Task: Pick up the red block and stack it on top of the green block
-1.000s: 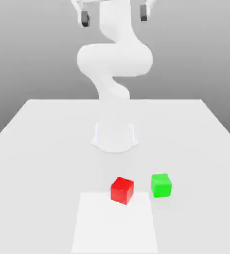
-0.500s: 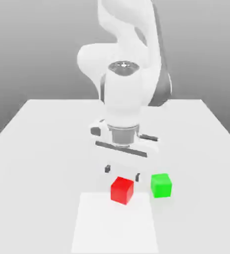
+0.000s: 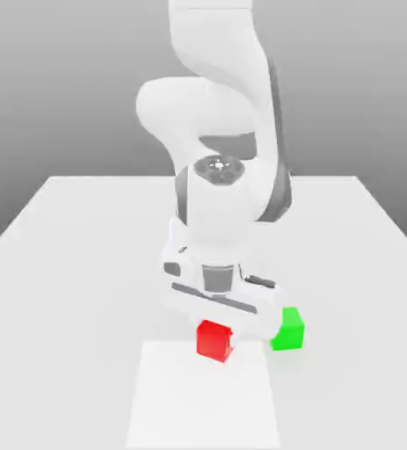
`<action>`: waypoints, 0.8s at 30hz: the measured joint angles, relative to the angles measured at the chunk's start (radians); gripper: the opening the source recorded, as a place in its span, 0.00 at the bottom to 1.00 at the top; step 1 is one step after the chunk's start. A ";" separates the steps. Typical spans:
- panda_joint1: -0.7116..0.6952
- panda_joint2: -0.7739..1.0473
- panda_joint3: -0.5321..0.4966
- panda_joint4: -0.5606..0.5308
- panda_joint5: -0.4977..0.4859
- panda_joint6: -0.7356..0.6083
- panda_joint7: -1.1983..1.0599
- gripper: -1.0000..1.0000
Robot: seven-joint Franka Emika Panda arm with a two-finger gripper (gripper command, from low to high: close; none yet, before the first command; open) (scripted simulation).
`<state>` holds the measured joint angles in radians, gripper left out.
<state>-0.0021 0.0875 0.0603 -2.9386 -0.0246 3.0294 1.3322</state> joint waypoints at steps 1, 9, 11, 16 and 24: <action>-0.001 -0.030 0.006 -0.004 0.016 -0.026 -0.011 0.00; 0.088 -0.262 0.020 -0.039 0.081 -0.226 -0.088 0.00; 0.165 -0.313 0.050 -0.045 0.109 -0.271 -0.150 0.00; 0.321 -0.365 0.102 -0.053 0.136 -0.314 -0.259 0.00; 0.297 -0.128 0.113 -0.045 0.056 -0.086 -0.212 1.00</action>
<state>0.2949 -0.0407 0.1737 -2.9836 0.0317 2.9439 1.1206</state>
